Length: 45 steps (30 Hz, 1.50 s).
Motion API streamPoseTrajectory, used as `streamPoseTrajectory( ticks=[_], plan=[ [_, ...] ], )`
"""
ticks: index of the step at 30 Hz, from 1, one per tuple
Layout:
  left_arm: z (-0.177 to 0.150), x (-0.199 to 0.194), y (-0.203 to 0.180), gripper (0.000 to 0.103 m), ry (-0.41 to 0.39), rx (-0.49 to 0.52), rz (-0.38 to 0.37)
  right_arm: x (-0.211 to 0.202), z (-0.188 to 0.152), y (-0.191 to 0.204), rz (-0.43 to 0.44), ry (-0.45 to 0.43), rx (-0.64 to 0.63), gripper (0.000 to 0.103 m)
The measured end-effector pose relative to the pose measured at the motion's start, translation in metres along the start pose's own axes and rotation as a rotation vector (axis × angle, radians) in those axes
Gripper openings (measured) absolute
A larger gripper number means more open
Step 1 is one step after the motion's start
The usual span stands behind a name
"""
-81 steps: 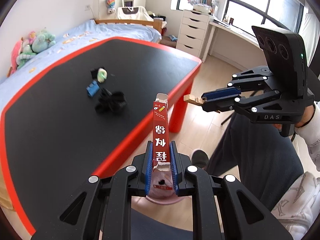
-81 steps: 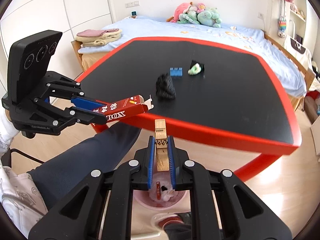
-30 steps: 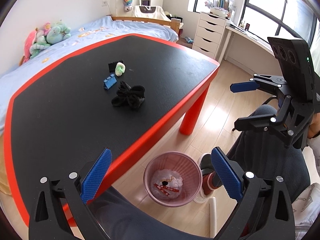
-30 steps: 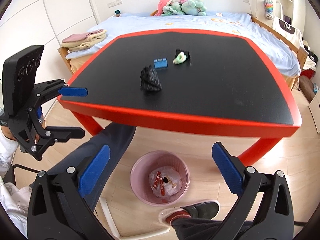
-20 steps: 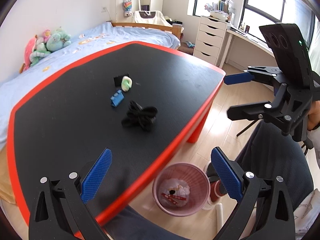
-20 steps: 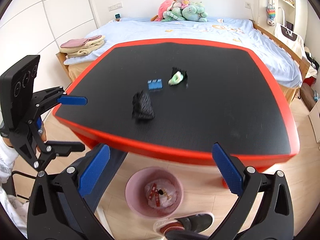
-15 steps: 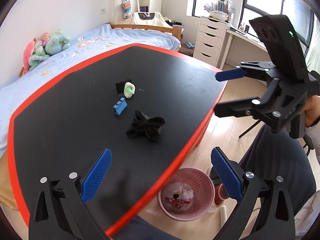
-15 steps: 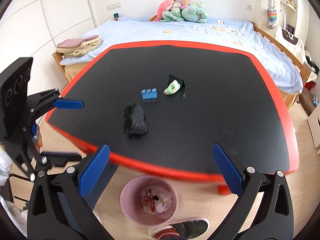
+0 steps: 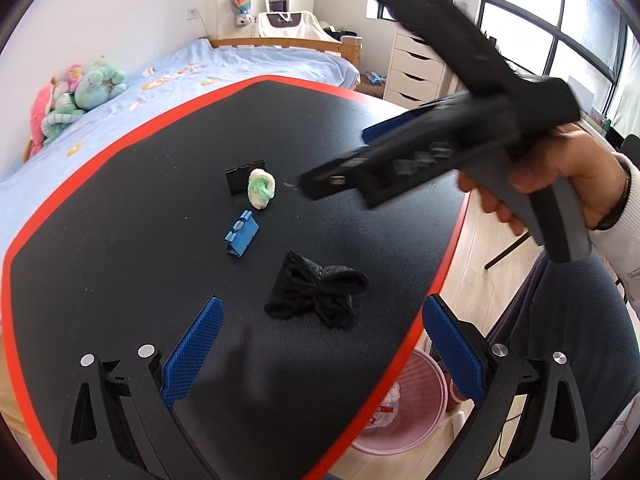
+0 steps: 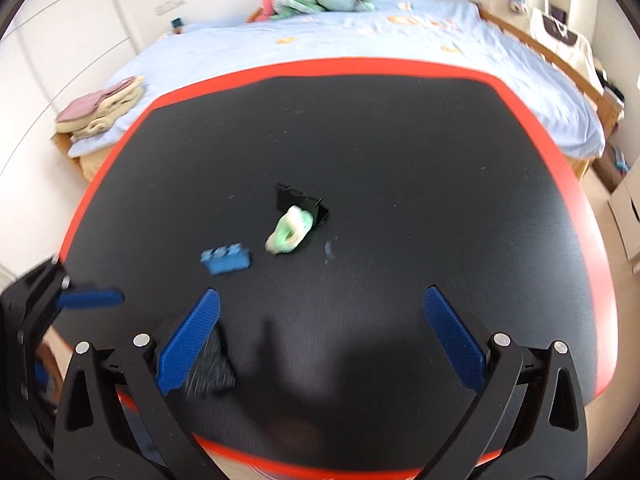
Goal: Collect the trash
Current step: 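Move both tools back over the table toward the remaining items, then grasp the black mesh cloth with the left tool while the right tool grasps the green tissue, then carry the cloth and tissue over the pink wastebasket and open both tools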
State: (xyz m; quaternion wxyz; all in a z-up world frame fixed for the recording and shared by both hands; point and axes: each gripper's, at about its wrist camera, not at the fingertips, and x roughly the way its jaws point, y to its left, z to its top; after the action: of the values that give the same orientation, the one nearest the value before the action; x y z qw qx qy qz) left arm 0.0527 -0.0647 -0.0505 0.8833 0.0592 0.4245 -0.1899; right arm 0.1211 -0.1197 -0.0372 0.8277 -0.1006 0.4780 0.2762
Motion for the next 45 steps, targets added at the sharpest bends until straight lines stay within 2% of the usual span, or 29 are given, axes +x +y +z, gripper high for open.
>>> streamPoseTrajectory(
  ticks=[9, 11, 12, 14, 22, 27, 33, 45],
  plan=[
    [0.002, 0.012, -0.007, 0.095, 0.012, 0.039, -0.011, 0.046, 0.026, -0.010, 0.024, 0.052, 0.118, 0.100],
    [0.002, 0.015, -0.007, 0.094, 0.020, 0.044, -0.012, 0.048, 0.028, -0.009, 0.035, 0.048, 0.127, 0.092],
    [0.003, 0.017, -0.008, 0.093, 0.026, 0.043, -0.012, 0.049, 0.029, -0.008, 0.038, 0.049, 0.128, 0.084],
    [0.007, 0.021, -0.007, 0.081, 0.041, 0.041, -0.014, 0.052, 0.029, -0.007, 0.047, 0.055, 0.131, 0.079],
    [0.005, 0.032, -0.009, 0.063, 0.081, 0.037, -0.002, 0.054, 0.033, 0.000, 0.076, 0.049, 0.121, 0.044],
    [0.006, 0.031, -0.007, 0.050, 0.078, 0.024, 0.010, 0.056, 0.033, -0.001, 0.084, 0.053, 0.106, 0.022],
    [0.009, 0.031, -0.004, 0.045, 0.069, 0.016, 0.008, 0.055, 0.034, 0.004, 0.090, 0.045, 0.090, 0.019],
    [0.006, 0.013, -0.013, 0.044, 0.039, 0.005, 0.011, 0.025, 0.025, 0.007, 0.079, 0.002, 0.067, 0.019]
  ],
)
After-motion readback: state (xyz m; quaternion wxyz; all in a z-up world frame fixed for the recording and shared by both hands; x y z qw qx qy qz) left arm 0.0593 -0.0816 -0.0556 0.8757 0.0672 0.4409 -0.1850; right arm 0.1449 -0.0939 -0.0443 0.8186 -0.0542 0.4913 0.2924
